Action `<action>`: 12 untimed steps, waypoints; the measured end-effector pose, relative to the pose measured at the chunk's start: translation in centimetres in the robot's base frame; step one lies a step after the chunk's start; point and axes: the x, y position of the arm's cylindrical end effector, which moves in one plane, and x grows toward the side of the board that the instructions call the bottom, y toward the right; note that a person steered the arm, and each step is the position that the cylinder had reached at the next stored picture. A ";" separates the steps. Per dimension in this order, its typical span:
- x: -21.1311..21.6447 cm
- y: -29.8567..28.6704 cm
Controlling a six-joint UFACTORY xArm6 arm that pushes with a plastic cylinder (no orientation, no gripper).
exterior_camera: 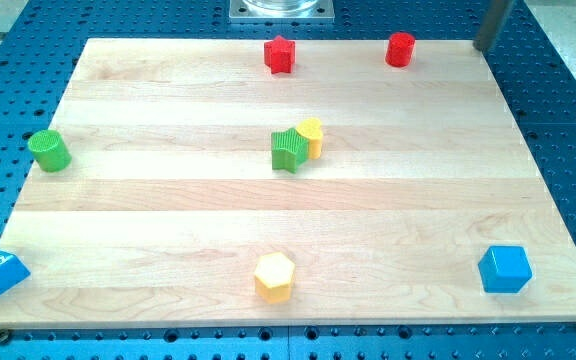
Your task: Place the red circle into the heart
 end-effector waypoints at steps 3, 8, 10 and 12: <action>11.5 -21.5; 11.4 -20.0; 13.0 -11.6; 13.9 -20.8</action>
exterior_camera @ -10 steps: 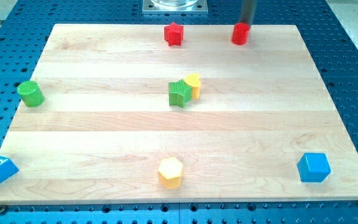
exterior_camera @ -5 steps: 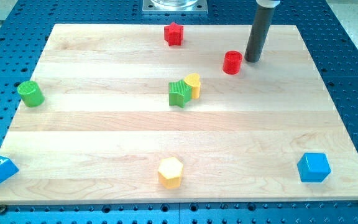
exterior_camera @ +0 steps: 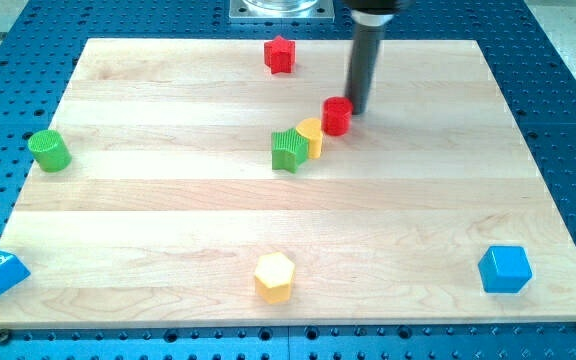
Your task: Place the red circle into the heart
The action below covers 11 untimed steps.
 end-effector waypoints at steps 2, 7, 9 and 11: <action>2.5 6.4; 1.3 -9.4; 1.9 -15.3; 2.5 -14.9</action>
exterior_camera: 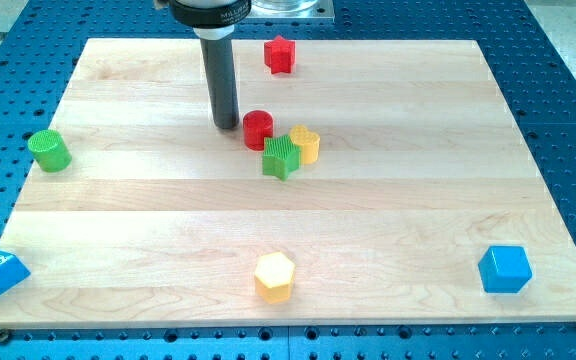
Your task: Place the red circle into the heart
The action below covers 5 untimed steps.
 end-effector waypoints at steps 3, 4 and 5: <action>1.0 2.4; 1.0 3.3; 1.5 3.4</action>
